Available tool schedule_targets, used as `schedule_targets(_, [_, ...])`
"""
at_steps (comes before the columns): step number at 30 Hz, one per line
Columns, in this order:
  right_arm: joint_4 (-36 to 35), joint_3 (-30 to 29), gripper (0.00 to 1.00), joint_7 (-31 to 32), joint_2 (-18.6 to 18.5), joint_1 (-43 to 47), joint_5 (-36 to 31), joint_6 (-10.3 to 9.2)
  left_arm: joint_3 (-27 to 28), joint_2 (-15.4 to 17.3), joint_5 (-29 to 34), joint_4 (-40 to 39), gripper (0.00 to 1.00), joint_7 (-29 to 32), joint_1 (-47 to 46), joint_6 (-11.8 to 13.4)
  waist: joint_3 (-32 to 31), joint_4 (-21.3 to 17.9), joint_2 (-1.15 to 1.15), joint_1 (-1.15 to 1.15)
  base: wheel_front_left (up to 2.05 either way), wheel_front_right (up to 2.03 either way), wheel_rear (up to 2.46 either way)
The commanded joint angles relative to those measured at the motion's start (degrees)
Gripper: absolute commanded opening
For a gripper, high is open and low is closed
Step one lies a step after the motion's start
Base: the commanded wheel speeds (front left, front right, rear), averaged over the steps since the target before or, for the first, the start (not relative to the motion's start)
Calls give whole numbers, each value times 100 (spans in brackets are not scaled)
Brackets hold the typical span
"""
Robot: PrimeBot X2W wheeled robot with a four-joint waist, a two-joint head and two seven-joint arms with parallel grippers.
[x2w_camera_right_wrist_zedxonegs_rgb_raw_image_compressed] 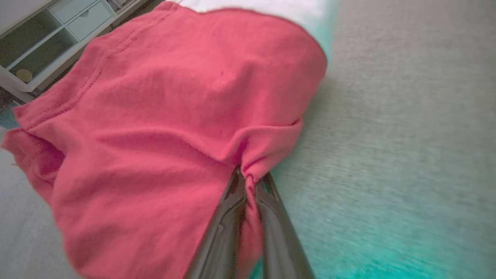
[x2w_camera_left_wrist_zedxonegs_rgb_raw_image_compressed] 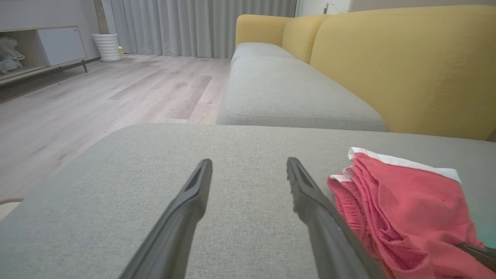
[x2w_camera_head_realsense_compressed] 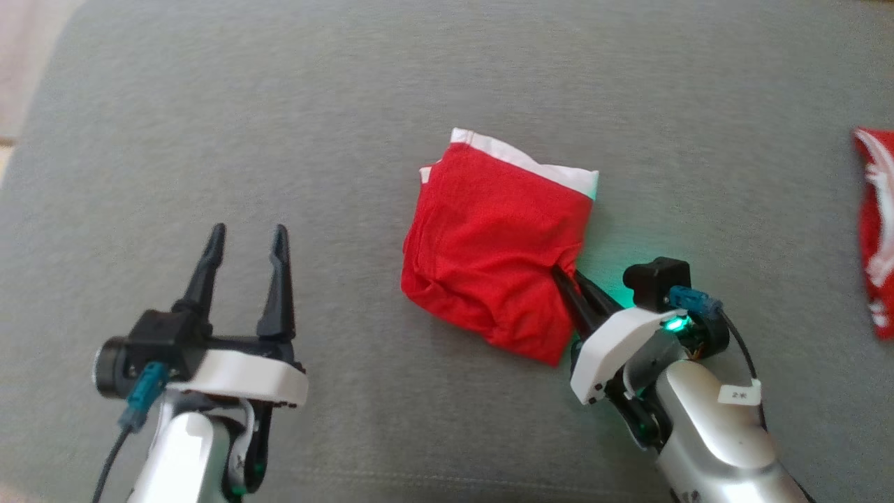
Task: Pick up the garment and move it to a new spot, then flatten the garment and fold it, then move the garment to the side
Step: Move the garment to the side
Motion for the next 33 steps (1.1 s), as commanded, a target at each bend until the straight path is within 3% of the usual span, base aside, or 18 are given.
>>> schedule_targets(1, [-165, 60, 0, -15, -25, 65, -158, 37, 262, 104, 7, -256, 100, -67, -186, 18, 5, -352, 0, -1, 0, 0, 0])
schedule_targets(8, [-598, 58, 0, 122, -432, 37, -482, 37, 332, 169, 37, -392, 100, -69, -185, 8, 70, -1188, 0, -1, 0, 0, 0])
schedule_targets(14, [-1286, 403, 0, 561, -1369, -165, -581, 37, 307, 253, 77, -501, 100, -69, -316, -49, 243, -1933, 0, -1, 0, 0, 0])
schedule_targets(19, [-1742, 370, 0, 903, -2165, -602, -394, 37, 279, 312, 91, -541, 100, -49, -460, -82, 421, -2320, 0, -1, 0, 0, 0])
schedule_targets(23, [-1657, 70, 0, 940, -2551, -1121, -203, 37, 241, 324, 82, -538, 100, -27, -554, -108, 552, -2443, 0, -1, 0, 0, 0])
schedule_targets(29, [-1114, -186, 0, 1058, -3314, -1858, -352, 37, 140, 334, 95, -546, 100, -7, -809, -183, 853, -2277, 0, -1, 0, 0, 0])
schedule_targets(33, [-777, -219, 0, 1096, -3541, -2163, -444, 37, 147, 348, 82, -529, 100, -15, -873, -182, 985, -2180, 0, -1, 0, 0, 0])
